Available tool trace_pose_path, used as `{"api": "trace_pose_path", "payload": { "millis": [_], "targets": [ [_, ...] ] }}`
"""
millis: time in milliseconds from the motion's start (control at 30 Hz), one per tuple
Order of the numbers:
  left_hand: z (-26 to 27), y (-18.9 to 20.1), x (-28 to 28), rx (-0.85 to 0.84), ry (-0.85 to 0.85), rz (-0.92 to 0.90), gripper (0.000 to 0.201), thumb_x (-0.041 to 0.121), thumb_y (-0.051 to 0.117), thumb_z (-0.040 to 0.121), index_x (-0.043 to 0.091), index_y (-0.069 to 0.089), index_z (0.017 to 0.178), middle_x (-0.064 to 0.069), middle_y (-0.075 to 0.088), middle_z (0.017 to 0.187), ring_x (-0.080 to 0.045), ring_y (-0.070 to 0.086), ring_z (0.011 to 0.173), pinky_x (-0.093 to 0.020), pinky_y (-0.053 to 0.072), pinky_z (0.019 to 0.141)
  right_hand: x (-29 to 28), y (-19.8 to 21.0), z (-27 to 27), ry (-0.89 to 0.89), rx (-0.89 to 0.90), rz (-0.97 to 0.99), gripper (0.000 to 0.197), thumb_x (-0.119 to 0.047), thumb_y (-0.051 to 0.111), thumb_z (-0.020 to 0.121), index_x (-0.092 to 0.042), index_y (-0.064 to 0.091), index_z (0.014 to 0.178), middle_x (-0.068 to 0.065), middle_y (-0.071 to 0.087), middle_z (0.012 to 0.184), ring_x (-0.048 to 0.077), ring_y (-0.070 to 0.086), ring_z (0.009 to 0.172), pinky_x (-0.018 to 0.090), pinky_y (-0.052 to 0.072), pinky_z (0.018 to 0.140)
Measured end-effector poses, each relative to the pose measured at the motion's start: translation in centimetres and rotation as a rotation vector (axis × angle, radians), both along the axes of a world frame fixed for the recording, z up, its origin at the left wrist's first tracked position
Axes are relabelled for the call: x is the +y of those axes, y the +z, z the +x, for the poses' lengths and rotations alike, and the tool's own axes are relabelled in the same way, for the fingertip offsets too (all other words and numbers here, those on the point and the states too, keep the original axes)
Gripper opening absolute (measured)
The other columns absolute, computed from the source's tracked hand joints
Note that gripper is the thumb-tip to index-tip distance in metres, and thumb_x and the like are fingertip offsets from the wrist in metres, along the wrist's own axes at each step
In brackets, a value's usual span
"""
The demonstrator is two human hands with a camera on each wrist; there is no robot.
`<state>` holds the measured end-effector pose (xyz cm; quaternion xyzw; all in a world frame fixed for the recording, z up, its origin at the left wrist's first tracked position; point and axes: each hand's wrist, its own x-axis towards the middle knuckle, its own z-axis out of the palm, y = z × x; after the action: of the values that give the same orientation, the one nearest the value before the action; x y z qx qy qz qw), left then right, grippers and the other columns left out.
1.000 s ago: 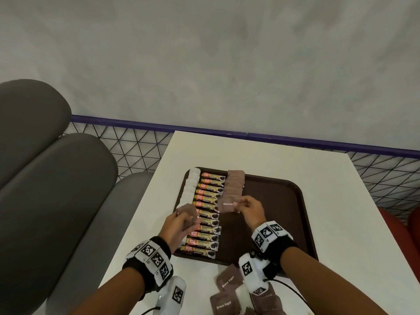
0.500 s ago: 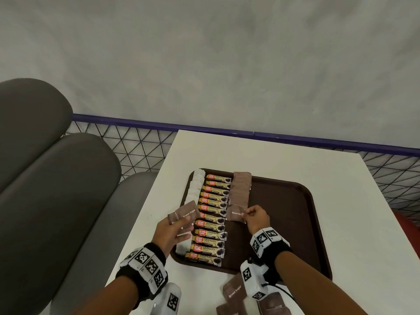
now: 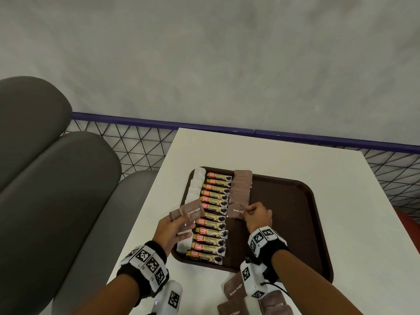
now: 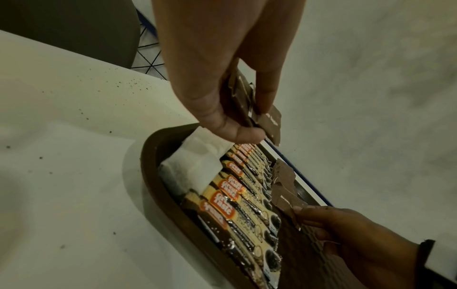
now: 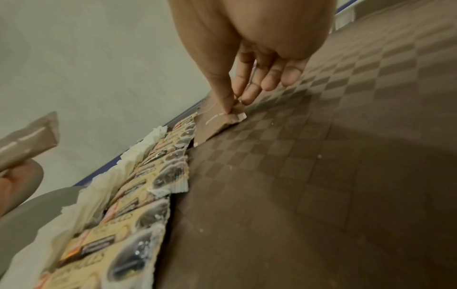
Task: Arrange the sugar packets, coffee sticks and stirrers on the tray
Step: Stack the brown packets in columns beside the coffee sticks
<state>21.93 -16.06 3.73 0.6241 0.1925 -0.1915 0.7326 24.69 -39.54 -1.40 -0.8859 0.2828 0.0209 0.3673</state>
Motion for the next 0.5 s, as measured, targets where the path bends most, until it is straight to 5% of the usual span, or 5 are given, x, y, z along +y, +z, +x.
{"api": "trace_pose_path", "payload": {
  "millis": [133, 267, 367, 500],
  "targets": [
    [-0.1, 0.2, 0.0, -0.014, 0.013, 0.016, 0.016, 0.011, 0.061, 0.088, 0.016, 0.062, 0.103, -0.010, 0.069, 0.096, -0.022, 0.066, 0.087, -0.031, 0.052, 0.069, 0.1, 0.7, -0.4, 0.006, -0.091, -0.039, 0.031, -0.025, 0.067, 0.080, -0.013, 0.051, 0.103, 0.005, 0.056, 0.105, 0.023, 0.042, 0.106, 0.034, 0.039, 0.086],
    [-0.3, 0.6, -0.2, -0.033, 0.013, 0.030, 0.014, 0.010, 0.061, 0.088, 0.016, 0.061, 0.101, -0.008, 0.069, 0.092, -0.020, 0.066, 0.081, -0.029, 0.052, 0.068, 0.7, 1.9, -0.5, 0.087, -0.207, 0.005, 0.026, -0.022, 0.062, 0.084, -0.012, 0.052, 0.106, 0.004, 0.053, 0.105, 0.018, 0.038, 0.104, 0.027, 0.037, 0.083],
    [-0.6, 0.8, -0.5, -0.044, 0.005, 0.043, 0.014, 0.010, 0.062, 0.087, 0.017, 0.061, 0.100, -0.007, 0.070, 0.091, -0.020, 0.066, 0.080, -0.029, 0.051, 0.069, 2.1, 3.1, -0.7, 0.165, -0.267, 0.158, 0.022, -0.021, 0.061, 0.086, -0.011, 0.055, 0.105, 0.001, 0.050, 0.100, 0.011, 0.037, 0.098, 0.022, 0.033, 0.078],
    [-0.8, 1.4, -1.1, -0.053, -0.027, 0.051, 0.013, 0.010, 0.062, 0.087, 0.019, 0.061, 0.095, -0.006, 0.069, 0.087, -0.019, 0.066, 0.078, -0.027, 0.050, 0.067, 4.3, 4.6, -1.3, 0.345, -0.249, 0.476, 0.030, -0.026, 0.062, 0.086, -0.011, 0.055, 0.111, -0.005, 0.053, 0.090, 0.010, 0.054, 0.086, 0.021, 0.045, 0.075]
  ]
}}
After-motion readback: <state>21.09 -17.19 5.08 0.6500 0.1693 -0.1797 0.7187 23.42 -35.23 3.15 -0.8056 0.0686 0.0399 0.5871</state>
